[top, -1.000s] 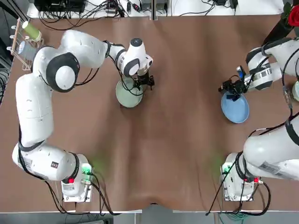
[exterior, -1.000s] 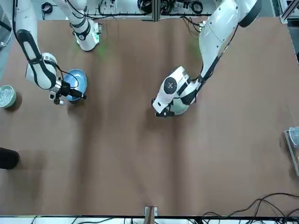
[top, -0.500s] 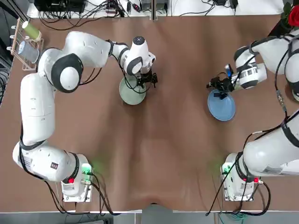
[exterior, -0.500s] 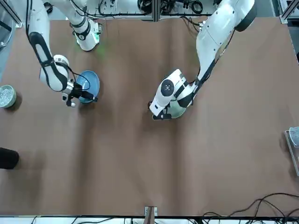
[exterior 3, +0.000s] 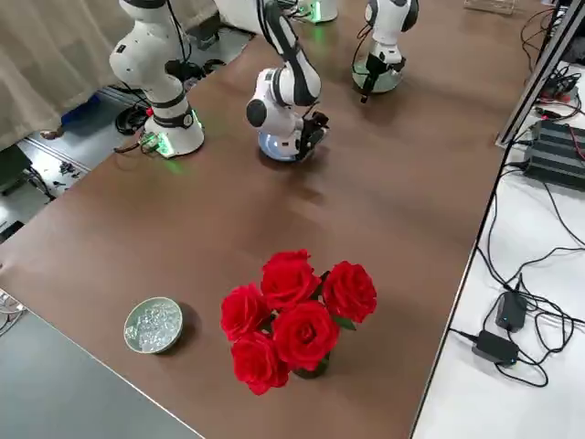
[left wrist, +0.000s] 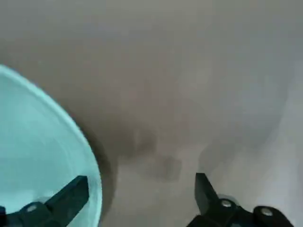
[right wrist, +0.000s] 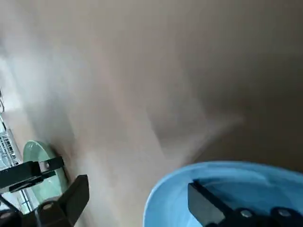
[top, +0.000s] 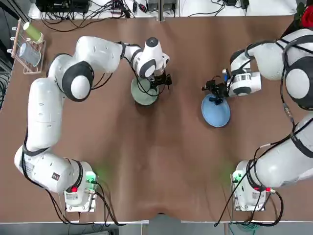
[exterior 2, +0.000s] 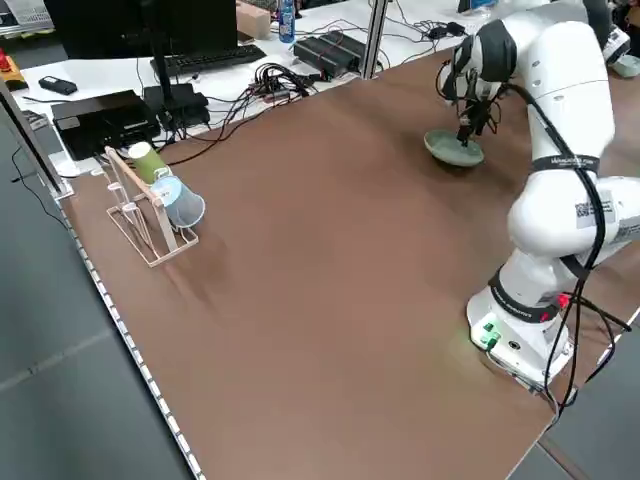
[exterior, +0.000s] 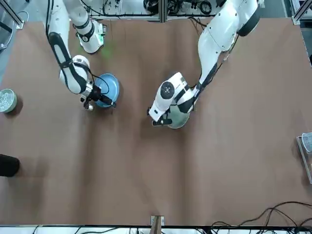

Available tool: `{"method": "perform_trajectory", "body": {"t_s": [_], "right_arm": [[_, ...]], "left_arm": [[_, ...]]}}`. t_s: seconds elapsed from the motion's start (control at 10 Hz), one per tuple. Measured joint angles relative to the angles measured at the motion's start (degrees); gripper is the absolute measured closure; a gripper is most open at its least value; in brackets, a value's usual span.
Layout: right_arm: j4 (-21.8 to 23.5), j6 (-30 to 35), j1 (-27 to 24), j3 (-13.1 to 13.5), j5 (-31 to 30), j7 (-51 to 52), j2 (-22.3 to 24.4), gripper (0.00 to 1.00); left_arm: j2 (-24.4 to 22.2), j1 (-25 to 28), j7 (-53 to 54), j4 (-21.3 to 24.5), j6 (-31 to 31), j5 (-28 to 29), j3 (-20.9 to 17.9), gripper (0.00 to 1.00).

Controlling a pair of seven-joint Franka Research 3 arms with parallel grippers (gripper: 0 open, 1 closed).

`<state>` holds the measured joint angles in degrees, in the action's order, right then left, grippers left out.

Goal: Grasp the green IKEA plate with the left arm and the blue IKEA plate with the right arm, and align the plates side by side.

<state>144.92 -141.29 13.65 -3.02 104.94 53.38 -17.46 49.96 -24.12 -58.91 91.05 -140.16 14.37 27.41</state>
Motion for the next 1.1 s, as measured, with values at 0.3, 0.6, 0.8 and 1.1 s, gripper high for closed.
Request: {"method": "perform_trajectory", "body": {"t_s": [0.3,0.6,0.8,1.1], "right_arm": [[-3.79,-0.02,2.92,0.01,6.01,0.44,-2.4,0.04],[-7.89,-2.39,4.99,0.0,10.33,0.96,-4.56,0.04],[-10.5,-3.43,6.56,0.01,13.3,0.99,-6.12,0.04],[-12.01,-4.19,6.98,0.12,14.11,0.99,-6.87,0.04]], "left_arm": [[3.61,-2.47,-1.02,-5.87,0.0,-0.01,-0.06,0.0],[6.33,-4.67,-1.18,-9.37,-2.68,-0.13,-0.06,0.0],[7.0,-6.48,-1.31,-9.92,-4.97,-0.46,-0.03,0.0],[7.07,-9.07,-1.64,-11.04,-5.63,-1.86,-0.07,0.0]]}}
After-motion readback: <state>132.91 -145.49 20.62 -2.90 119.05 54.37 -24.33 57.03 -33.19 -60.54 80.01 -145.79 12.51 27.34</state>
